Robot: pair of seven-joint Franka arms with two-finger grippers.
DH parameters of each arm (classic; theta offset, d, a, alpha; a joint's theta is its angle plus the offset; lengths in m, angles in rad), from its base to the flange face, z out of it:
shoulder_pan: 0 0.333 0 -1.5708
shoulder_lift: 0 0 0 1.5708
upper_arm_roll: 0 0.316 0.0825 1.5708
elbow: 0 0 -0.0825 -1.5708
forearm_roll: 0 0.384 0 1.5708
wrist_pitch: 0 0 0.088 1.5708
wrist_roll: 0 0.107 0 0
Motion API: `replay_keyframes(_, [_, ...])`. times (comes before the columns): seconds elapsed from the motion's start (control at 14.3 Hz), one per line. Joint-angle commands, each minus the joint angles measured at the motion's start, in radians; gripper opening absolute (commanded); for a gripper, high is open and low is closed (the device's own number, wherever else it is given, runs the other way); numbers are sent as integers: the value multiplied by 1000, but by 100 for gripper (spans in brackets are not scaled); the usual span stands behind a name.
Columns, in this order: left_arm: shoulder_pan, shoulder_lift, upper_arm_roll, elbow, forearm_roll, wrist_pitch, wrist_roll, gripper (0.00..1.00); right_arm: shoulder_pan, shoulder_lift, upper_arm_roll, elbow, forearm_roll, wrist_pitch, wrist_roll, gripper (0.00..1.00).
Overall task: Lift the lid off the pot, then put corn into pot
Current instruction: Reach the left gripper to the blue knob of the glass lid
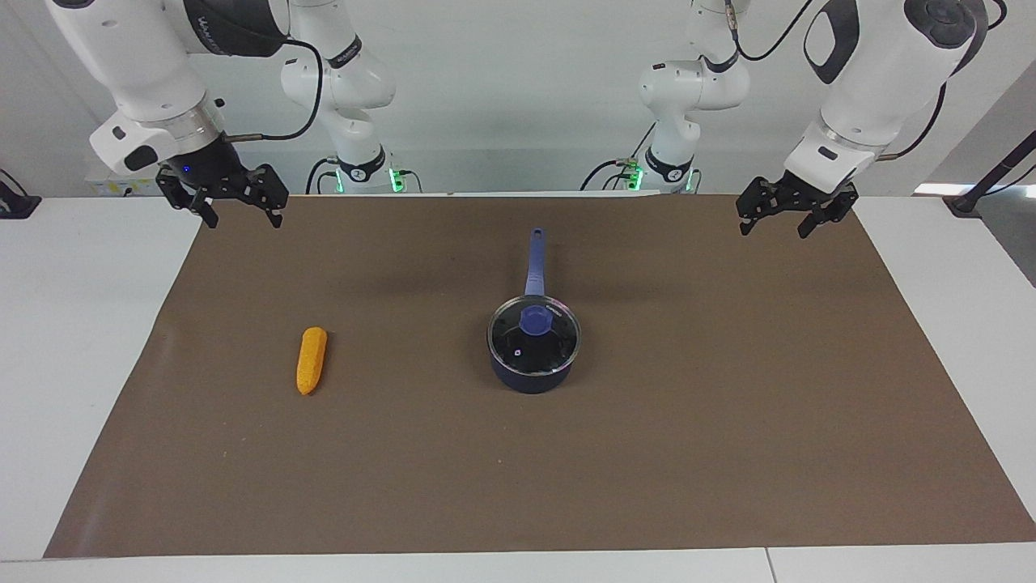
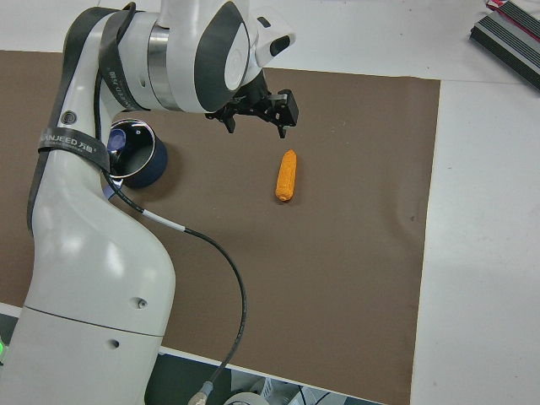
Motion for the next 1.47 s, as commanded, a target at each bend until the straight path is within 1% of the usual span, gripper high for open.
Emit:
replay_keyframes(0.0, [4, -25, 7, -35, -14, 20, 8, 100, -7, -11, 5, -11, 5, 20, -30, 100])
replay_keyframes(0.49, [-7, -28, 4, -44, -15, 36, 5, 100, -7, -19, 5, -21, 8, 7, -24, 100])
replay_keyframes(0.63, [-16, -22, -1, -41, -15, 65, 2, 100, 1, -16, 8, -21, 11, 21, -28, 100])
replay_keyframes(0.7, [-48, -16, -1, -35, -29, 93, -2, 100, 1, -16, 8, -23, 28, 32, -30, 100])
replay_keyframes(0.77, [-74, -8, 1, -26, -55, 102, -25, 100, 4, -19, 9, -41, 32, 88, -27, 100])
replay_keyframes(0.84, [-97, 19, -2, -7, -66, 102, -41, 100, 4, -25, 14, -65, 32, 127, -27, 100])
replay_keyframes(1.05, [-232, 136, -4, 83, -64, 101, -169, 100, 1, -28, 14, -70, 32, 130, -32, 100])
replay_keyframes(1.33, [-388, 330, -1, 243, -58, 125, -372, 100, 4, -36, 14, -90, 32, 141, -32, 100])
replay_keyframes(1.4, [-410, 349, -1, 247, -58, 147, -407, 100, 4, -38, 14, -90, 32, 139, -30, 100])
